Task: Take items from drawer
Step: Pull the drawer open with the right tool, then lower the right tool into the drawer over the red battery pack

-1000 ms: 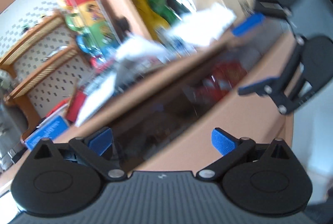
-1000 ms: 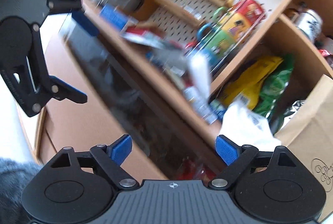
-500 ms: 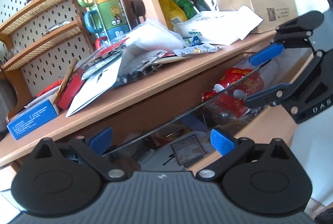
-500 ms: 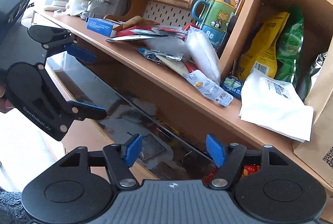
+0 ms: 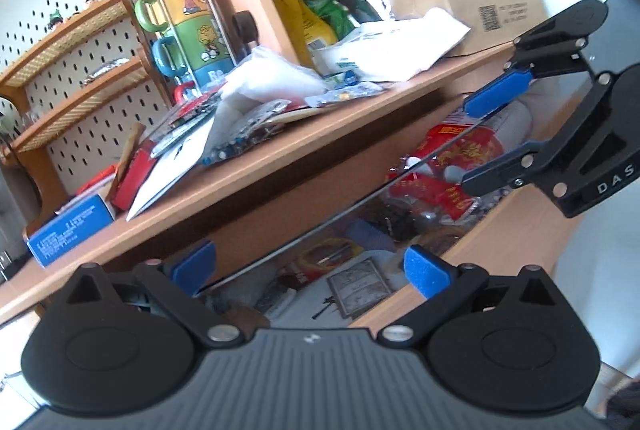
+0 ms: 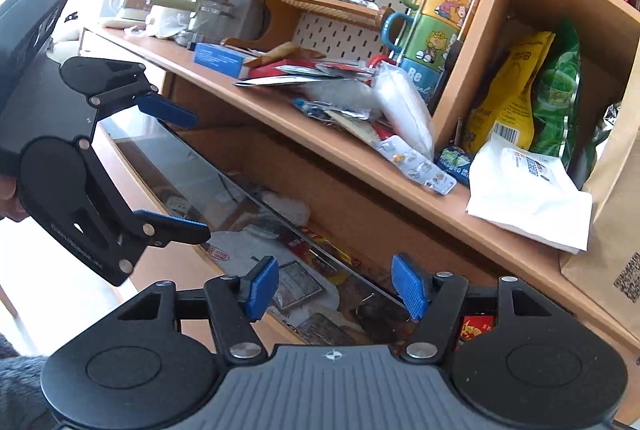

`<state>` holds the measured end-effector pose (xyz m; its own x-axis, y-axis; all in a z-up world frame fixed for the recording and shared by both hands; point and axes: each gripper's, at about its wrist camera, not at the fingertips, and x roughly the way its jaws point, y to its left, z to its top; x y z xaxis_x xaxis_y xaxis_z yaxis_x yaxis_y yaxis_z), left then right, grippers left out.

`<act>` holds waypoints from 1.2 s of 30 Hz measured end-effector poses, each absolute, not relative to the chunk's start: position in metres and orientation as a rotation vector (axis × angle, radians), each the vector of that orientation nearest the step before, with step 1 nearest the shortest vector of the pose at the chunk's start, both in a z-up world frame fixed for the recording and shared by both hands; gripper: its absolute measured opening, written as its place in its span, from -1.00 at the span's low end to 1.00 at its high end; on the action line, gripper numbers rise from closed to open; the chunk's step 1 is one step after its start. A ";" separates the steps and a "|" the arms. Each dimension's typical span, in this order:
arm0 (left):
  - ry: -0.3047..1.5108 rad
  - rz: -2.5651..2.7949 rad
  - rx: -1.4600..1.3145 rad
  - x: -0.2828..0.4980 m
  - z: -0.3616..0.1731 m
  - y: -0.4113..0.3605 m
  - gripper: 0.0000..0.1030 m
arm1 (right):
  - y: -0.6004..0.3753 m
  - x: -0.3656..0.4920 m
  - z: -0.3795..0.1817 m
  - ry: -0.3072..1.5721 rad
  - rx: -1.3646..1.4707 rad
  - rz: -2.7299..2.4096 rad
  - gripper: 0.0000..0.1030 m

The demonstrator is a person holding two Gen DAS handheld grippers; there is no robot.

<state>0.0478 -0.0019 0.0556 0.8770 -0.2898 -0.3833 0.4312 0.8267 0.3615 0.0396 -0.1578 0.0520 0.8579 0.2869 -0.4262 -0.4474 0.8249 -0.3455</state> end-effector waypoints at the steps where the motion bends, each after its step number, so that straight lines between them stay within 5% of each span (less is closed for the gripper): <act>1: 0.340 -0.416 0.454 0.043 0.059 0.001 0.97 | -0.158 0.033 0.052 0.370 -0.461 0.408 0.22; 6: 0.382 -0.559 0.441 0.026 0.088 0.012 1.00 | -0.170 0.020 0.076 0.460 -0.432 0.548 -0.03; 14: 0.385 -0.613 0.407 0.059 0.147 0.027 1.00 | -0.195 0.091 0.107 0.617 -0.264 0.600 0.18; 22: 0.572 -0.544 0.370 0.096 0.116 0.035 1.00 | -0.211 0.137 0.119 0.752 -0.127 0.645 0.14; 30: 0.615 -0.416 0.244 0.090 0.090 0.056 1.00 | -0.197 0.119 0.089 0.894 -0.203 0.682 -0.05; 36: 0.682 -0.451 0.160 0.092 0.088 0.059 0.85 | -0.192 0.111 0.088 0.943 -0.171 0.735 -0.55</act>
